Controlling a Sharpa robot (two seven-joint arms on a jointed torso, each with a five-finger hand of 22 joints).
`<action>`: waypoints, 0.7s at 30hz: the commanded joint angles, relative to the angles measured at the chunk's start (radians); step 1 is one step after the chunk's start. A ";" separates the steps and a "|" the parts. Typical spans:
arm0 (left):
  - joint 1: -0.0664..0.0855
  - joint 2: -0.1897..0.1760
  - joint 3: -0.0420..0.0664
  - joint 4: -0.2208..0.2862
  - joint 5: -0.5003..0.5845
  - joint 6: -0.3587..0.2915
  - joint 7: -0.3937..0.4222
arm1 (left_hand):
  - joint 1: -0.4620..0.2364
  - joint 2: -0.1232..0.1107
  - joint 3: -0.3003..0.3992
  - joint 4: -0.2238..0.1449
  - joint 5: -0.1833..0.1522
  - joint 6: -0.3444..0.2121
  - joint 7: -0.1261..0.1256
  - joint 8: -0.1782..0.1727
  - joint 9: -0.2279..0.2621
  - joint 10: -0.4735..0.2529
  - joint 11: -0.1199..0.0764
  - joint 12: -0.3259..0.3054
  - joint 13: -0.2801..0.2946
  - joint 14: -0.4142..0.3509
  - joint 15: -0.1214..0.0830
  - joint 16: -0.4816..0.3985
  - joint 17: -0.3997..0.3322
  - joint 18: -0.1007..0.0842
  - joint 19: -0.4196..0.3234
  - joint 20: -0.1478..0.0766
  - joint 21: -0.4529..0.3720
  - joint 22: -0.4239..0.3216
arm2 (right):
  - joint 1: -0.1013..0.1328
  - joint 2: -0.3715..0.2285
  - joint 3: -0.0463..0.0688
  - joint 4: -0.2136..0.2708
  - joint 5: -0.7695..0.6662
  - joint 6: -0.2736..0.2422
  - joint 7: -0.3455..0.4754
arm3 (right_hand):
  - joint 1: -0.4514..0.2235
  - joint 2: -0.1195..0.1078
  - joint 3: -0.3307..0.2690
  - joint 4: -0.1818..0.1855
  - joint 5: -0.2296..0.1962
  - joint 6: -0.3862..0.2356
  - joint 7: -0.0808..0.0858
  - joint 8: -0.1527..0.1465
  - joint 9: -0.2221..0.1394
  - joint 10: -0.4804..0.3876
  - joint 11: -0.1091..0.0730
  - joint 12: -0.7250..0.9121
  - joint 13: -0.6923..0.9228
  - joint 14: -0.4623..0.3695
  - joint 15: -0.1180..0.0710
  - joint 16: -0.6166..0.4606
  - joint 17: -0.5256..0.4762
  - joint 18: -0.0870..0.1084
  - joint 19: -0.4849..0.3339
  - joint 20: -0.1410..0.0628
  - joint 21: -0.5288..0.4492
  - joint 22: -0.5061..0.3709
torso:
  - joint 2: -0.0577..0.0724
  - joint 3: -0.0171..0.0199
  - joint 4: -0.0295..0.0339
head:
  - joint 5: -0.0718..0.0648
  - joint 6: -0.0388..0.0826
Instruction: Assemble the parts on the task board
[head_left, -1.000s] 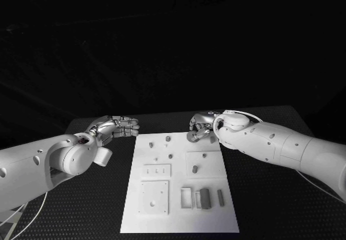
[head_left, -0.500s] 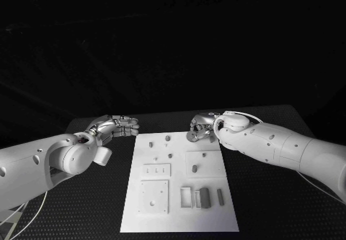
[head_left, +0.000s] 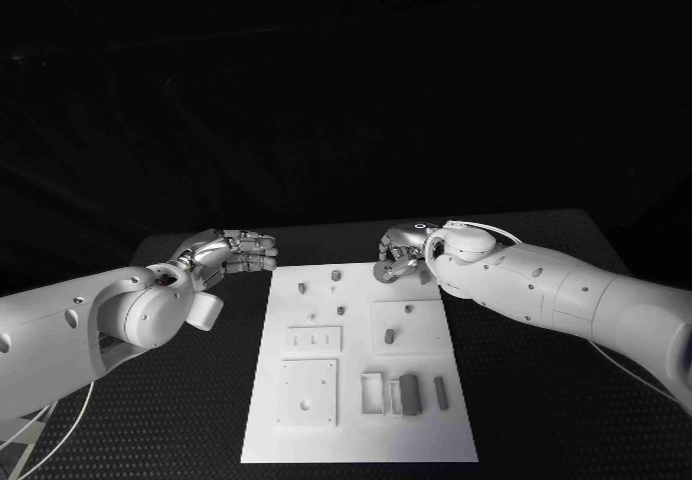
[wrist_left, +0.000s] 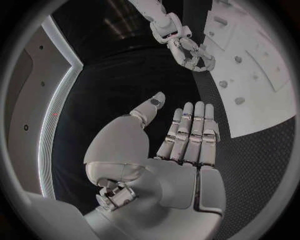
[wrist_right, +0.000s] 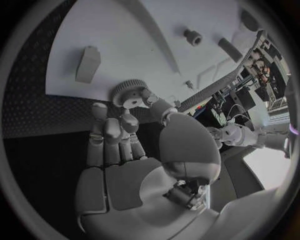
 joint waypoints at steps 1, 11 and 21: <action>0.002 0.001 0.001 0.000 0.002 0.016 0.006 | -0.009 0.002 -0.007 0.000 -0.007 0.004 0.029 -0.003 -0.002 -0.003 0.001 -0.003 -0.002 0.005 0.000 -0.006 0.001 0.001 0.000 0.001 -0.006 -0.001 | -0.016 -0.001 -0.015 -0.011 -0.035 0.034 -0.008 | 0.000 0.014 0.001 -0.008 -0.001 0.010 0.001 0.000 0.000 0.005 -0.004 0.006 -0.001 -0.002 0.001 0.004 -0.002 0.007 -0.005 -0.003 0.006 0.018 | 0.000 -0.0001 0.0392 | 0.001 -0.002; 0.002 -0.004 0.001 0.004 0.002 0.014 0.004 | -0.010 0.003 -0.007 0.000 -0.007 0.005 0.030 -0.003 -0.002 -0.002 0.001 -0.004 -0.002 0.006 0.000 -0.006 0.002 0.001 0.000 0.001 -0.006 -0.001 | -0.021 -0.011 -0.020 -0.010 -0.055 0.034 -0.013 | 0.007 0.006 -0.002 -0.012 -0.001 0.009 0.001 -0.001 -0.001 0.006 -0.004 0.006 -0.003 -0.002 0.000 0.006 -0.004 0.007 -0.005 -0.003 0.007 0.019 | 0.001 0.0014 0.0389 | 0.006 -0.001; 0.002 -0.004 0.002 0.003 0.002 0.016 0.005 | -0.010 0.003 -0.007 0.000 -0.007 0.005 0.029 -0.003 -0.002 -0.002 0.001 -0.004 -0.002 0.006 0.000 -0.007 0.002 0.001 0.000 0.001 -0.006 -0.002 | -0.021 -0.018 -0.020 -0.007 -0.057 0.030 -0.016 | 0.005 -0.007 -0.006 -0.008 -0.001 0.004 0.004 -0.005 -0.003 0.006 -0.002 0.005 -0.005 -0.003 0.003 0.006 -0.007 0.007 -0.005 -0.003 0.007 0.018 | 0.000 0.0012 0.0378 | 0.006 -0.003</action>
